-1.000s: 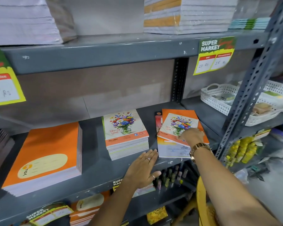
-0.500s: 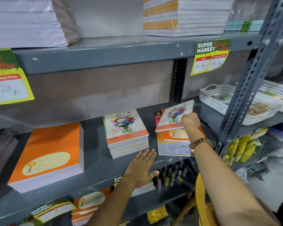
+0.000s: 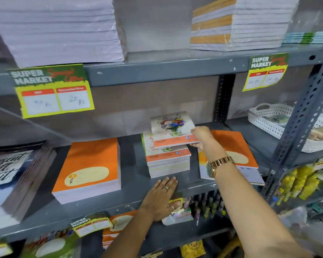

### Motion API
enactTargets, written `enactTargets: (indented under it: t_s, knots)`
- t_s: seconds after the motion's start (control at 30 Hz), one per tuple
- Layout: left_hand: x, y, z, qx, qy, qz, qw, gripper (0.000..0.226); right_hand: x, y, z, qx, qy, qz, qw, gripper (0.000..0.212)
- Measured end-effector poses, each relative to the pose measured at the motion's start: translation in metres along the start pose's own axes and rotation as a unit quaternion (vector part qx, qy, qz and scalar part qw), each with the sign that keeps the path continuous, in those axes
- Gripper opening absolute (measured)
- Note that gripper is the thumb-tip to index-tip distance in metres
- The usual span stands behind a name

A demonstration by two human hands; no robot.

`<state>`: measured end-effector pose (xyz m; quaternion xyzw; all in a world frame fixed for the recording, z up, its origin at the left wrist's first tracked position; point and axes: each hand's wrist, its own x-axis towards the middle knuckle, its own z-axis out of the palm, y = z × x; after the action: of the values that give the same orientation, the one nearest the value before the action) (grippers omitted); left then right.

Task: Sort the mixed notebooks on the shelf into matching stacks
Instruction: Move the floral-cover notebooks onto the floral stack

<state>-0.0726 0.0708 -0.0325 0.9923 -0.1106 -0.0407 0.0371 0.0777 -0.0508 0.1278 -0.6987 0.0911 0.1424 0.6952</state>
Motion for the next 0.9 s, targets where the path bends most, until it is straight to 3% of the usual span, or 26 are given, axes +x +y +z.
enactTargets:
  t_s: [0.1, 0.17, 0.27, 0.4, 0.57, 0.73, 0.9]
  knots:
    - [-0.009, -0.002, 0.002, -0.005, -0.004, -0.012, 1.000, 0.074, 0.004, 0.019, 0.019, -0.060, -0.017, 0.002, 0.998, 0.027]
    - [-0.011, -0.001, 0.002, -0.009, -0.008, -0.017, 1.000, 0.075, 0.008, 0.031, 0.025, -0.161, -0.009, -0.022, 0.987, 0.030]
    - [-0.012, 0.000, 0.001, -0.008, -0.005, -0.022, 1.000, 0.075, 0.006, 0.042, 0.031, -0.327, 0.071, -0.085, 0.938, 0.032]
    - [-0.013, 0.003, -0.001, -0.002, -0.008, -0.025, 1.000, 0.075, -0.002, 0.045, 0.036, -0.433, 0.126, -0.145, 0.880, 0.040]
    - [-0.011, 0.007, -0.002, 0.000, -0.001, -0.034, 0.999, 0.072, 0.000, 0.039, 0.012, -0.431, 0.186, -0.157, 0.869, 0.051]
    - [0.006, 0.022, -0.010, -0.028, 0.002, -0.025, 0.999, 0.069, 0.013, 0.044, -0.038, -0.414, 0.216, -0.093, 0.879, 0.047]
    - [0.037, 0.046, -0.026, -0.055, 0.035, -0.009, 0.998, 0.064, 0.020, 0.057, -0.092, -0.447, 0.222, -0.040, 0.866, 0.047]
